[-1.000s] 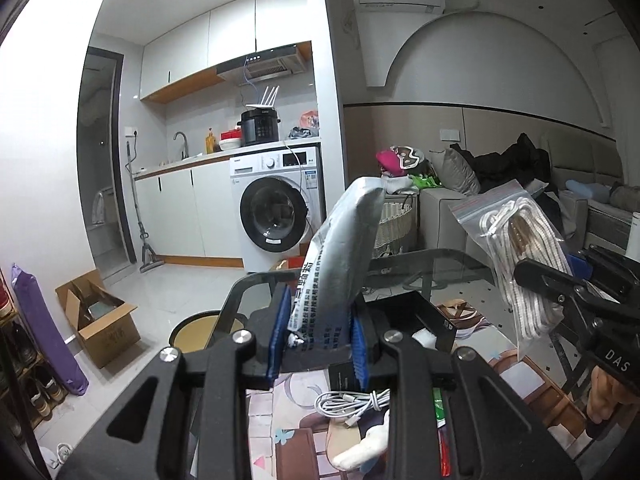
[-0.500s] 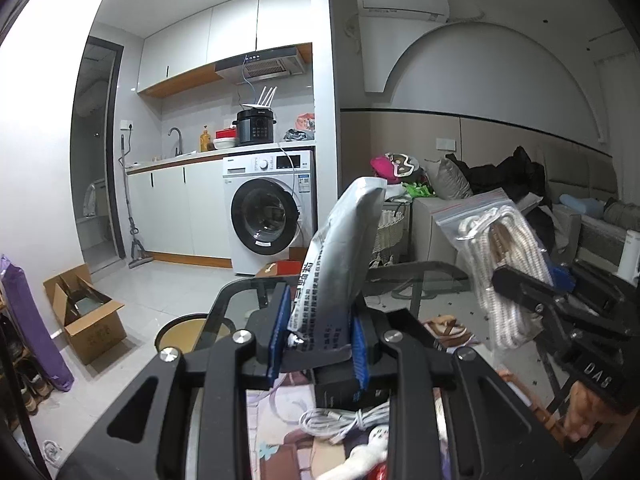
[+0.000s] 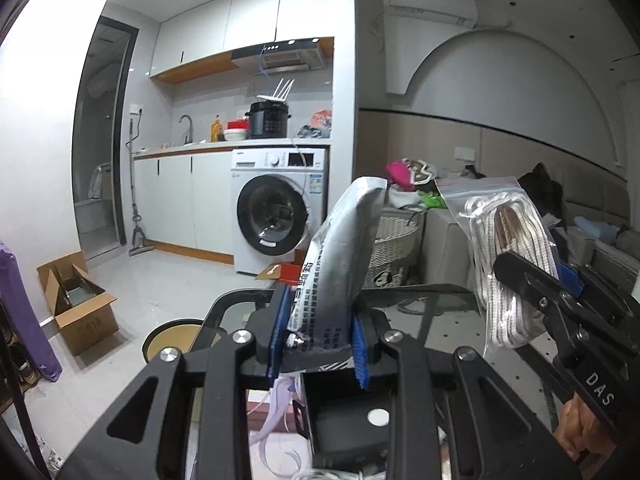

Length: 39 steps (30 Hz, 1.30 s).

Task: Organize soft objects
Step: 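Lift the white packet with the left gripper while the right gripper lifts the bagged rope, then lower the packet into the black box with left gripper while right lowers the rope bag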

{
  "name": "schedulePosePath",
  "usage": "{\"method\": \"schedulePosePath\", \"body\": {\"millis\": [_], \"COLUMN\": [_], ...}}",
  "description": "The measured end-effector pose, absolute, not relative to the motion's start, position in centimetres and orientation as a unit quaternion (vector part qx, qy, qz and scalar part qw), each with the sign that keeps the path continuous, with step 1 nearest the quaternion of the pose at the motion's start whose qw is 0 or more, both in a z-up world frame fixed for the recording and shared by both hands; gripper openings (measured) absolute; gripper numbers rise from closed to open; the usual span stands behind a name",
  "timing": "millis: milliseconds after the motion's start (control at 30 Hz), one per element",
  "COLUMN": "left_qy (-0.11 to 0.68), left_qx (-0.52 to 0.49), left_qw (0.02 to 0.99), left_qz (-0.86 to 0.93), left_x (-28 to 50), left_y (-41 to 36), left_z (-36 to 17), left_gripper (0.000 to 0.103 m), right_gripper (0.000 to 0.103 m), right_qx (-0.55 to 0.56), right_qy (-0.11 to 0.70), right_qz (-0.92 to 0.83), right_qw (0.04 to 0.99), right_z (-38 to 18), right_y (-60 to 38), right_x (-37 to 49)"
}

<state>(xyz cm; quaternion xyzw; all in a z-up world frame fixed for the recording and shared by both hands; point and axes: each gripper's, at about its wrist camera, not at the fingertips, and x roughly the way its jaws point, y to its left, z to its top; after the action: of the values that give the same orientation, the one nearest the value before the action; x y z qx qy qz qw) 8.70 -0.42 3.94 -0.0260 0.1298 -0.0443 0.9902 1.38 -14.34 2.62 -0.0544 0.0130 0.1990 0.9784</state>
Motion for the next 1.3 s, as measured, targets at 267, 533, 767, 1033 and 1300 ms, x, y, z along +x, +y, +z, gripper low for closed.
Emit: {"method": "schedulePosePath", "body": {"millis": [267, 533, 767, 1033, 1300], "left_qy": [0.133, 0.164, 0.231, 0.334, 0.424], "left_qx": [-0.03, -0.035, -0.036, -0.046, -0.051], "left_qw": [0.99, 0.985, 0.971, 0.937, 0.897], "left_qz": [-0.032, -0.034, -0.058, -0.087, -0.113], "left_x": [11.1, 12.1, 14.7, 17.3, 19.3], "left_y": [-0.8, -0.8, -1.6, -3.6, -5.2], "left_z": [3.3, 2.5, 1.0, -1.8, -4.9], "left_gripper": [0.026, 0.026, 0.026, 0.026, 0.026], "right_gripper": [0.027, 0.027, 0.027, 0.027, 0.027], "right_qx": [-0.04, -0.034, -0.029, -0.006, -0.006], "right_qy": [0.037, 0.074, 0.131, 0.27, 0.349], "right_qz": [0.188, 0.18, 0.167, 0.163, 0.166], "right_qw": [0.981, 0.98, 0.977, 0.949, 0.922], "right_z": [2.5, 2.0, 0.9, -2.8, -6.4], "right_y": [-13.4, -13.6, -14.0, -14.9, -14.9], "right_x": [6.3, 8.4, 10.6, 15.1, 17.5]}}
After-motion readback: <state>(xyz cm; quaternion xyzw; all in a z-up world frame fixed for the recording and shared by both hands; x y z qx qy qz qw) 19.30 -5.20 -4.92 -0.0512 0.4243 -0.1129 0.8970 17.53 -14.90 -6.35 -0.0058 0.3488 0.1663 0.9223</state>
